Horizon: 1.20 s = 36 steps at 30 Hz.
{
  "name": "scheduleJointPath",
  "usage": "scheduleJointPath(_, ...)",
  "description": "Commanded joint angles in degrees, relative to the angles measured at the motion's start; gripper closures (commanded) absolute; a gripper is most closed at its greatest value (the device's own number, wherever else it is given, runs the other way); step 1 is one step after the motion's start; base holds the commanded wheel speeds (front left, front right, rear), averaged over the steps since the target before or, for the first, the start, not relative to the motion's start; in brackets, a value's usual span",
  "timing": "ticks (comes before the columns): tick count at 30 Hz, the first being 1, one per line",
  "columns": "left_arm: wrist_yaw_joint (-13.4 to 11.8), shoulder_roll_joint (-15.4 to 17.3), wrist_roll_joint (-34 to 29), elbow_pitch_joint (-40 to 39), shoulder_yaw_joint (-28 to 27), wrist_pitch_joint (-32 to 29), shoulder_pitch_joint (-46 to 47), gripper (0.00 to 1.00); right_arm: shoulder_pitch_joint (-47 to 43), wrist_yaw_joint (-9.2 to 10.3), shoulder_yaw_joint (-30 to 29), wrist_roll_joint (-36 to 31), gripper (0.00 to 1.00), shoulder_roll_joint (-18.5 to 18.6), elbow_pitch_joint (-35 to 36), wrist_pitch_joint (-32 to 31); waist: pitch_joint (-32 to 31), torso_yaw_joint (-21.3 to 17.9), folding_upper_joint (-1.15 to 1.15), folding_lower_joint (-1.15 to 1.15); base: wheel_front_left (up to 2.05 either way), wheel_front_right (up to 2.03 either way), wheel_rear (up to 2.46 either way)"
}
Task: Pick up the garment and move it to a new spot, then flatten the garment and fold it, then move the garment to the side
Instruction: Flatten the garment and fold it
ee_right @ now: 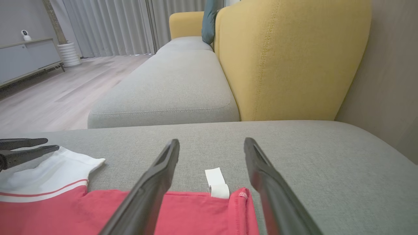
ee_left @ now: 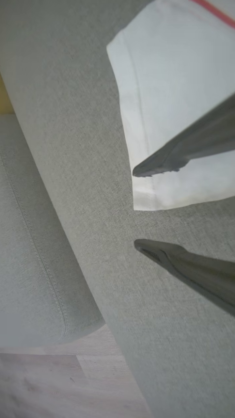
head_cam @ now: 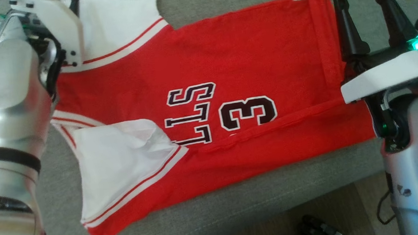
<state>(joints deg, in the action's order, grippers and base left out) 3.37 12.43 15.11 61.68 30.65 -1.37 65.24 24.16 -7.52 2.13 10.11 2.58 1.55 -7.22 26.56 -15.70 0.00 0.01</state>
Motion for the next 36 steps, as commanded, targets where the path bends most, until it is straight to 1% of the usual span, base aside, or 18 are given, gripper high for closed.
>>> scheduleJointPath(1, 0.13, 2.26, -0.46, -0.11, -0.91, 0.32, 2.83, 0.0, 1.01, 0.03, 1.3, 0.44, 0.0, 0.3, 2.63, 0.18, 0.64, -1.02, 0.0, -0.01, 0.0, 0.0, 0.0)
scheduleJointPath(8, 1.0, 3.06, -0.74, 5.79, 0.07, 1.57, 5.47, 0.0, 0.4, 0.03, 1.57, 0.47, 0.0, 0.3, 4.24, -0.07, 1.32, -2.2, 0.0, -0.01, 0.0, 0.0, 0.0)
scheduleJointPath(11, 1.35, 2.9, -0.54, 6.99, 0.25, 1.63, 5.91, 0.0, 0.28, 0.03, 1.63, 0.52, 0.0, 0.3, 4.48, -0.07, 1.48, -2.38, 0.0, -0.01, 0.0, 0.0, 0.0)
scheduleJointPath(14, 2.44, 2.28, -0.05, 8.39, 0.77, 0.93, 6.02, 0.0, 0.08, 0.03, 1.57, 0.57, 0.0, 0.3, 4.5, 0.01, 1.56, -2.47, 0.0, -0.01, 0.0, 0.0, 0.0)
scheduleJointPath(15, 2.85, 1.96, 0.2, 8.71, 1.0, 0.59, 5.91, 0.3, 0.02, 0.03, 1.42, 0.52, 0.0, 0.3, 4.34, -0.03, 1.48, -2.44, 0.0, -0.01, 0.0, 0.0, 0.0)
scheduleJointPath(16, 3.23, 1.55, 0.48, 8.93, 1.27, 0.32, 5.8, 0.71, 0.0, 0.03, 1.25, 0.4, 0.0, 0.3, 4.17, -0.09, 1.42, -2.36, 0.0, -0.01, 0.0, 0.0, 0.0)
scheduleJointPath(17, 3.51, 1.15, 0.82, 9.08, 1.5, 0.07, 5.73, 1.0, 0.05, 0.03, 1.06, 0.27, 0.0, 0.3, 4.01, -0.16, 1.37, -2.22, 0.0, -0.01, 0.0, 0.0, 0.0)
scheduleJointPath(19, 3.82, 0.42, 1.74, 9.13, 1.61, 0.4, 5.76, 1.0, 0.34, 0.03, 0.49, -0.06, 0.0, 0.3, 3.62, -0.32, 1.2, -1.71, 0.0, -0.01, 0.0, 0.0, 0.0)
scheduleJointPath(24, 4.02, -0.63, 3.58, 8.63, 1.35, 4.04, 6.04, 1.0, 1.76, 0.03, -1.23, -1.0, 0.0, 0.3, 2.42, -0.53, -0.03, 0.45, 0.0, -0.01, 0.0, 0.0, 0.0)
scheduleJointPath(31, 4.06, -2.94, 5.39, 6.7, 0.78, 11.92, 6.18, 1.0, 4.18, 0.03, -4.3, -2.89, 0.0, 0.3, -0.77, -2.08, -2.65, 5.39, 0.0, -0.01, 0.0, 0.0, 0.0)
scheduleJointPath(36, 4.08, -5.29, 5.91, 3.84, 1.26, 15.13, 4.34, 1.0, 5.42, 0.03, -6.32, -4.52, 0.0, 1.03, -4.91, -3.33, -4.86, 9.19, 0.0, -0.01, 0.0, 0.0, 0.0)
